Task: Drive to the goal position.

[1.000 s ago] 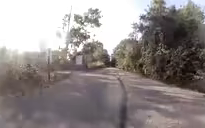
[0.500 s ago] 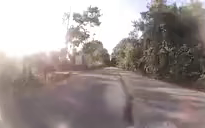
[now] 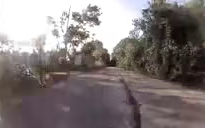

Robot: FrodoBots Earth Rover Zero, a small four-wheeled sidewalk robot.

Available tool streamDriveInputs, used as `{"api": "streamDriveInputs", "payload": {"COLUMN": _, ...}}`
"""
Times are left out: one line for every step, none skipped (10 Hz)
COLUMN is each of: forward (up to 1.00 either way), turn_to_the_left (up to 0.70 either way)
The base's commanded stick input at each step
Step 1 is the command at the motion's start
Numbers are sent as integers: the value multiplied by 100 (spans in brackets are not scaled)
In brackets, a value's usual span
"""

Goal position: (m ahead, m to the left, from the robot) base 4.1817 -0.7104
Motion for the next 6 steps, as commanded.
{"api": "streamDriveInputs", "payload": {"forward": 70, "turn_to_the_left": 2}}
{"api": "streamDriveInputs", "payload": {"forward": 70, "turn_to_the_left": 2}}
{"api": "streamDriveInputs", "payload": {"forward": 70, "turn_to_the_left": 2}}
{"api": "streamDriveInputs", "payload": {"forward": 70, "turn_to_the_left": 2}}
{"api": "streamDriveInputs", "payload": {"forward": 70, "turn_to_the_left": 2}}
{"api": "streamDriveInputs", "payload": {"forward": 70, "turn_to_the_left": 2}}
